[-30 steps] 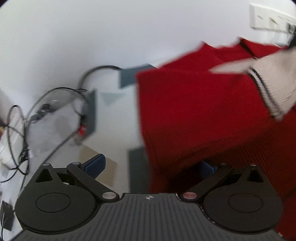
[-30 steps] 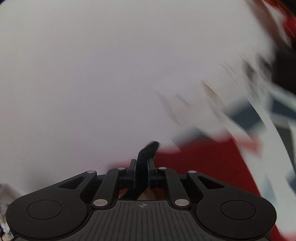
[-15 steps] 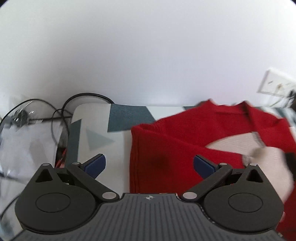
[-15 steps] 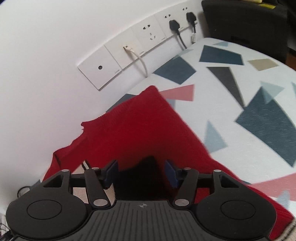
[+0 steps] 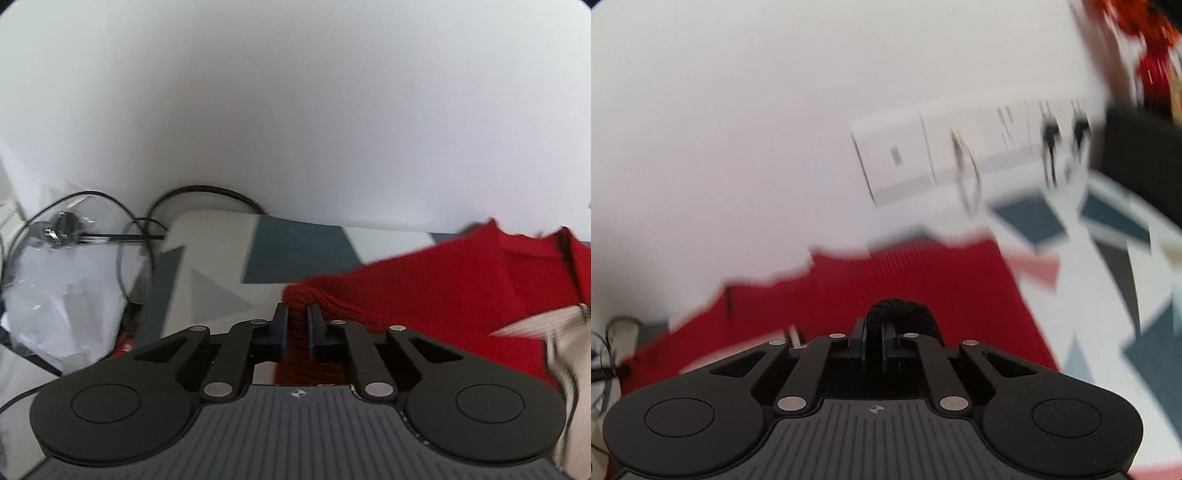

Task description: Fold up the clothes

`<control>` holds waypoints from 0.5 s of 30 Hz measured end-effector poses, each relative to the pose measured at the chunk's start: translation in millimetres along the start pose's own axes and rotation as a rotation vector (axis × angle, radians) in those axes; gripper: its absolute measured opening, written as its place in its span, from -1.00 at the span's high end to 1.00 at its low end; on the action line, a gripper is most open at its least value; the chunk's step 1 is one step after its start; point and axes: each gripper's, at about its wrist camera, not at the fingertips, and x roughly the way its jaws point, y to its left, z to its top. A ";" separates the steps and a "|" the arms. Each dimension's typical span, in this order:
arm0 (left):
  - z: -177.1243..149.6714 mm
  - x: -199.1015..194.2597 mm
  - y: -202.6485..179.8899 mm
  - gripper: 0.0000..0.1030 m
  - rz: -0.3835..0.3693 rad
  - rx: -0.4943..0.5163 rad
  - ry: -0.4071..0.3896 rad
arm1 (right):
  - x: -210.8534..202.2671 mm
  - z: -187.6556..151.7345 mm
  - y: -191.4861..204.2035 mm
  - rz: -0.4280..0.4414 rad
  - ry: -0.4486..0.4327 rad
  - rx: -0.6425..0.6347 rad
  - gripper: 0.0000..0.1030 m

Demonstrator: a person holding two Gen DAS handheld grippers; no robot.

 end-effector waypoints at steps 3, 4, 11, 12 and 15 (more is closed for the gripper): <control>-0.9 7.5 1.6 0.80 0.018 -0.023 0.007 | 3.3 18.6 6.2 0.013 -0.053 -0.022 0.88; -1.2 9.9 2.1 0.79 0.024 -0.030 0.010 | 12.6 21.5 6.1 0.005 -0.034 -0.023 0.88; -2.4 15.2 -10.0 0.43 0.077 0.026 0.012 | 76.4 0.2 -25.1 -0.113 0.147 0.033 0.85; -3.3 10.2 -10.3 -0.15 0.095 0.032 0.009 | 75.9 -0.3 -25.7 -0.116 0.145 0.031 0.82; -9.0 -17.1 -7.3 -0.83 0.105 0.040 -0.005 | 72.6 -0.8 -27.3 -0.133 0.139 0.026 0.49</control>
